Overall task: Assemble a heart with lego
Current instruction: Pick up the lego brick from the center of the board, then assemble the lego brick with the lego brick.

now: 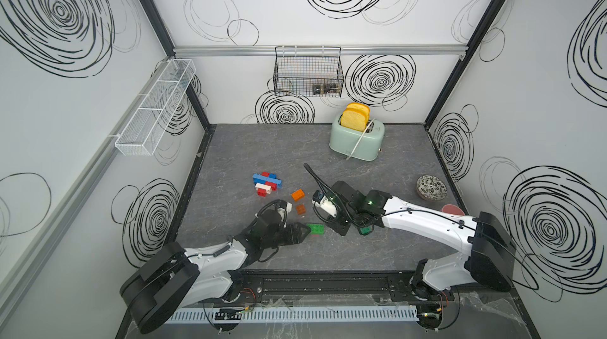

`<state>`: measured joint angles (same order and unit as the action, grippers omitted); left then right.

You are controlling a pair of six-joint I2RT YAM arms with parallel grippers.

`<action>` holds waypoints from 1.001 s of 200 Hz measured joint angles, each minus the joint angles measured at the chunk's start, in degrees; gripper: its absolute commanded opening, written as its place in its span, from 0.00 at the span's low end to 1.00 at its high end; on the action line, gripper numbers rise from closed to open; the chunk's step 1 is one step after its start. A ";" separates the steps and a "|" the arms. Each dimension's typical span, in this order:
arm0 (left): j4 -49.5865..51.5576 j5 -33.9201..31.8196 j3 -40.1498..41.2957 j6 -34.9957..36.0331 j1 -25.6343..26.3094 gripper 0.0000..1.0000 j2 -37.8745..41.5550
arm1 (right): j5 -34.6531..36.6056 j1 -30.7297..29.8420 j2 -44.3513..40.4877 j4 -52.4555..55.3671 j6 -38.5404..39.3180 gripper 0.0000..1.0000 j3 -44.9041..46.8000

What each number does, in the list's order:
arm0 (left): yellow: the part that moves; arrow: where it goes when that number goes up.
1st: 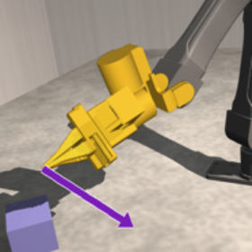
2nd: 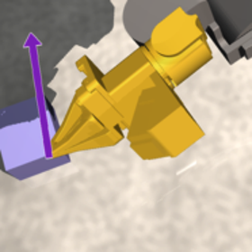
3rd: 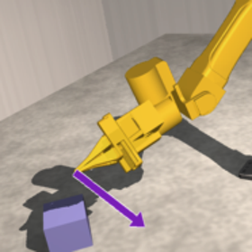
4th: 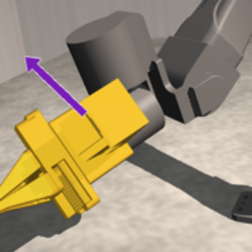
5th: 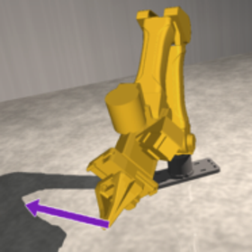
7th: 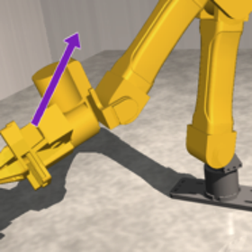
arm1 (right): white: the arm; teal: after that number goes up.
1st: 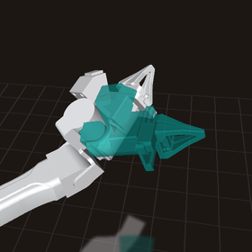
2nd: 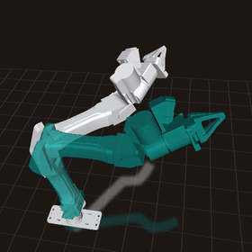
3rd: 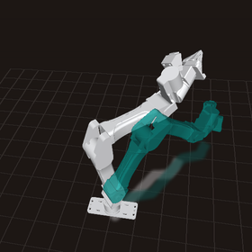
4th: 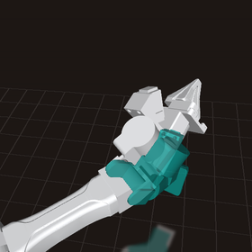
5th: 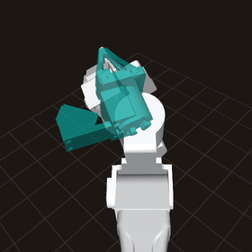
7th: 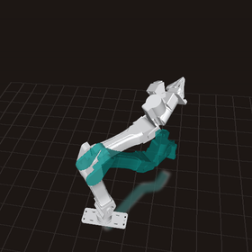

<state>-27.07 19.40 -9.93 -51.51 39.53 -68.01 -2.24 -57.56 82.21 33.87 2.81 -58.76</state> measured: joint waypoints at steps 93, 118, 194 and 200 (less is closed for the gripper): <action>-13.03 2.29 0.17 -2.19 0.76 0.52 -9.66 | -5.75 -0.85 5.73 1.57 9.03 0.34 -2.27; -14.84 2.54 0.20 -2.43 0.87 0.47 -11.47 | -6.01 -0.83 8.28 2.19 10.47 0.34 -3.21; -20.09 2.62 1.29 -2.89 0.87 0.43 -13.84 | -6.67 0.33 13.49 2.51 16.44 0.34 -8.09; -20.57 2.62 1.40 -2.97 0.87 0.43 -14.08 | -6.71 0.37 13.70 2.54 16.96 0.34 -8.15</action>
<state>-47.64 22.02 -8.54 -54.48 40.40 -82.08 -8.95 -57.19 95.92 36.40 19.77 -66.92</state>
